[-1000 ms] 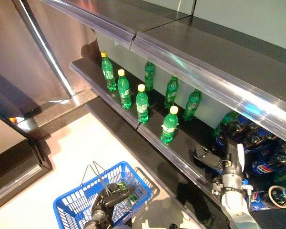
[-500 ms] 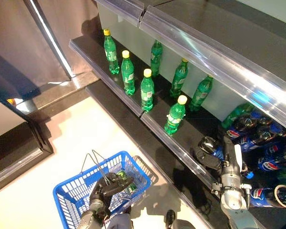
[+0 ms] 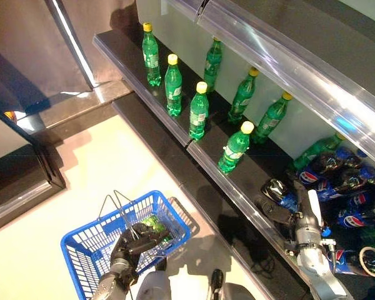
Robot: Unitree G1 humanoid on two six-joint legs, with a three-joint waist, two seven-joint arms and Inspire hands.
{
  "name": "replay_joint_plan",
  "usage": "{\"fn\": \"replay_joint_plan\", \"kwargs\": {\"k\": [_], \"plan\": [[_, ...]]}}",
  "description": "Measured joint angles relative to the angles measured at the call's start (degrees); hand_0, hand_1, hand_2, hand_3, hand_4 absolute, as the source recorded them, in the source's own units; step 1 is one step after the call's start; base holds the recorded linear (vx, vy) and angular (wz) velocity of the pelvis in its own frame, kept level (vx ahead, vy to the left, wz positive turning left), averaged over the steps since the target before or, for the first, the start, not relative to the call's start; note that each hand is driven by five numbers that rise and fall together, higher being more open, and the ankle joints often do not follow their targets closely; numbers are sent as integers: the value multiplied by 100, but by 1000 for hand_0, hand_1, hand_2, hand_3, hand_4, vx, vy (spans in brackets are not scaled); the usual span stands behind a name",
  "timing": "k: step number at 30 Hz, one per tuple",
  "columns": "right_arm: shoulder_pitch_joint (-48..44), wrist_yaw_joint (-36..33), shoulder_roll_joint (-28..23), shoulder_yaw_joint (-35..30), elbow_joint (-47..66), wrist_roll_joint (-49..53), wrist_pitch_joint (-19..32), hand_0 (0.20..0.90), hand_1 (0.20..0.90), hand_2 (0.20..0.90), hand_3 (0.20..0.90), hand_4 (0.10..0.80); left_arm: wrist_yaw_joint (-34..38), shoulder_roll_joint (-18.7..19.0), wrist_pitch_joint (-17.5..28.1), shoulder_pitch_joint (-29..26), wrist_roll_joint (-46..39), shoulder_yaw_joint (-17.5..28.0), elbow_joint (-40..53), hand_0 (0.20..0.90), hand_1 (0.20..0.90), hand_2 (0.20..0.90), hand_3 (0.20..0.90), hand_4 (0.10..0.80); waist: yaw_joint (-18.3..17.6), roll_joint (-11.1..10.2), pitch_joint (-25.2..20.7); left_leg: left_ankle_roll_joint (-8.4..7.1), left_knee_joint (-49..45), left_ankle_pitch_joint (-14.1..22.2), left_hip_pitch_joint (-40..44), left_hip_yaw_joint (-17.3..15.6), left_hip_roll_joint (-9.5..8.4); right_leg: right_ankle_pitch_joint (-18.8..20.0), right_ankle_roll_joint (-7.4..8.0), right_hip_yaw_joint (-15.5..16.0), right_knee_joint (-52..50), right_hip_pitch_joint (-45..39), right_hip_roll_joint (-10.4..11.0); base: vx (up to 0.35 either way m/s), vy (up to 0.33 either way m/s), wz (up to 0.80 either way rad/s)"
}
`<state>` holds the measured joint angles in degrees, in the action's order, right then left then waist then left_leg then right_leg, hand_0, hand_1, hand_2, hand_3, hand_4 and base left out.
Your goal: Pick up the drink and place into the basket.
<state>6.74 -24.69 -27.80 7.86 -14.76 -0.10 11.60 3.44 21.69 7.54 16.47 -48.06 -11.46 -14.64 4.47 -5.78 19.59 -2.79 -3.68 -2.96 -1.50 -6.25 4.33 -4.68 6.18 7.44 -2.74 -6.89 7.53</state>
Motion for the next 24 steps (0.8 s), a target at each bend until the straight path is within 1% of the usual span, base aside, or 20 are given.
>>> {"fn": "replay_joint_plan", "kwargs": {"k": [3,4,6,10,14,16,18,21,24], "plan": [[23,29,-85,-6,-36,-60,-217,900,900,900,900,800,-55,81,-52,48,1,122,27,300,300,300,200,100,11,-40,21,-5,-165,77,-78,15,29,12,-17,1,-3,-1,-25,71,-73,1],[67,150,-166,-6,-42,-101,-298,900,900,900,900,800,-59,154,-134,105,2,183,59,300,300,300,200,100,15,-58,30,-10,-228,108,-77,16,44,13,-20,3,-2,-30,-37,84,-84,-1],[82,250,-192,-33,-47,-100,-403,900,900,900,900,800,-92,186,-211,224,25,305,115,300,300,300,200,100,14,-91,46,-21,-294,142,-69,18,64,17,-26,5,1,-68,-57,82,-82,-1],[94,460,-195,-60,-189,-95,-456,900,900,900,900,800,-197,195,-269,348,153,415,136,300,300,300,200,100,44,-158,80,-62,-447,224,-64,33,127,26,-45,5,2,-149,-110,87,-99,0],[124,625,-197,-64,-277,-91,-480,900,900,900,900,800,-277,226,-352,373,172,483,161,300,300,300,200,100,173,-190,93,-116,-594,313,-68,53,210,34,-81,6,-8,-202,-181,65,-82,-1],[131,689,-197,-64,-286,-79,-479,900,900,900,900,800,-304,273,-377,415,240,532,184,300,300,300,200,100,193,-199,96,-124,-674,359,-109,69,240,44,-97,8,-13,-214,-210,54,-67,2],[131,711,-196,-64,-307,-40,-479,900,900,900,900,800,-308,397,-387,437,278,544,188,300,300,300,200,100,204,-208,100,-125,-771,391,-168,95,259,59,-116,19,-17,-211,-231,52,-67,3],[77,714,-196,-64,-556,30,-468,900,900,900,900,800,-333,490,-425,444,280,550,188,300,300,300,200,100,258,-211,105,-124,-900,453,-197,121,269,59,-117,28,-38,-240,-240,68,-97,2],[69,711,-194,-64,-754,36,-472,900,900,900,900,800,-506,580,-453,437,280,550,197,300,300,300,200,100,314,-206,113,-123,-1060,522,-286,166,289,51,-114,56,-74,-231,-257,19,-80,5]]}}
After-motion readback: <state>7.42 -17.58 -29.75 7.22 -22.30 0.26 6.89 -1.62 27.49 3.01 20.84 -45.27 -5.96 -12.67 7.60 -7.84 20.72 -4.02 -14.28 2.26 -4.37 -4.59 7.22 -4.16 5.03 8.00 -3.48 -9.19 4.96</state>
